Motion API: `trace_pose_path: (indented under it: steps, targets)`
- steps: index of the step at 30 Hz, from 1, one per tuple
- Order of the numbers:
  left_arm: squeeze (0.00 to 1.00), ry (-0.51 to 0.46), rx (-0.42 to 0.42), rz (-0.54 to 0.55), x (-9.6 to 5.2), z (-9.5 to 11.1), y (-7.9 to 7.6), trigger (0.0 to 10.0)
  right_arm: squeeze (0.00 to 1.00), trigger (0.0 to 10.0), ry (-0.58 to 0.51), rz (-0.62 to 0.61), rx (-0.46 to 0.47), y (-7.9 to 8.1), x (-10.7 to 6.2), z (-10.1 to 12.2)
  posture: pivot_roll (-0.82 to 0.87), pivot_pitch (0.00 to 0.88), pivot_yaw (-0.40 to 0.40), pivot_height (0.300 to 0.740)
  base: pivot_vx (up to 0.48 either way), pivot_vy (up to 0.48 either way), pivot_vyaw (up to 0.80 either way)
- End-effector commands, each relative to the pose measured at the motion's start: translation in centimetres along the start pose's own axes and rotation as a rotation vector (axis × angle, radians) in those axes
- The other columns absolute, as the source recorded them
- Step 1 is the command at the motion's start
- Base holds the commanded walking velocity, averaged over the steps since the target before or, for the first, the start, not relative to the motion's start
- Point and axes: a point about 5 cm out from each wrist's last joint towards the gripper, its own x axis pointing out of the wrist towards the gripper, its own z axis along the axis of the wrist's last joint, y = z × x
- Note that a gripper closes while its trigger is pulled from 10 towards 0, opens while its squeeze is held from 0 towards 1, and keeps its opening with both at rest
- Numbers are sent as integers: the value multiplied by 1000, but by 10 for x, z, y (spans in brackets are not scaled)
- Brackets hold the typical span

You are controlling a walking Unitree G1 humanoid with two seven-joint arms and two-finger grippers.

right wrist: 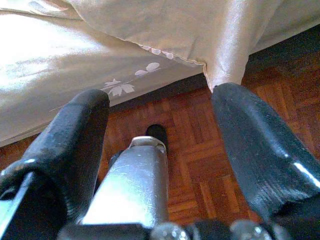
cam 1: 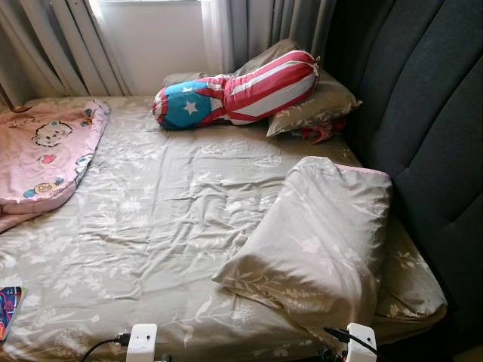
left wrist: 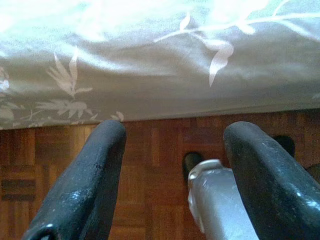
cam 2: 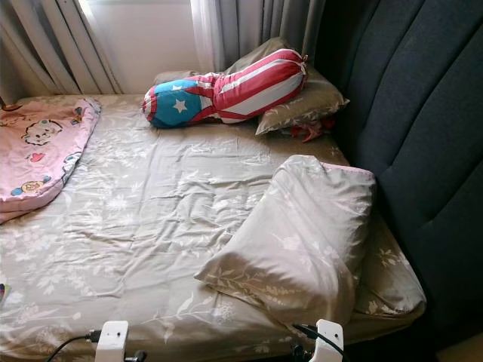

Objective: Clean up the room

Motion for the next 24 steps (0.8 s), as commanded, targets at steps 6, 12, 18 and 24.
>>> trace_pose_path:
  steps: [6, 12, 18, 24]
  targets:
    - [0, 35, 9, 11, -3, -10, 13, 10000, 0, 10000, 7, 0, -16, -1, -1, -3, -27, 0, -11, 705, 0, -82, 0]
    - [0, 42, 15, 13, -4, -12, 19, 10000, 0, 10000, 6, 0, -14, -1, -1, -3, -33, 0, -9, 705, 0, -292, 0]
    - [0, 31, 18, 3, 0, -2, 12, 10000, 0, 10000, 7, 1, -17, -1, -1, -3, -31, 0, -11, 705, 0, -299, 0]
    - [0, 11, 20, -10, 4, 11, -3, 10000, 0, 10000, 7, 2, -21, -2, -1, -3, -35, 0, -11, 705, 0, -251, 0]
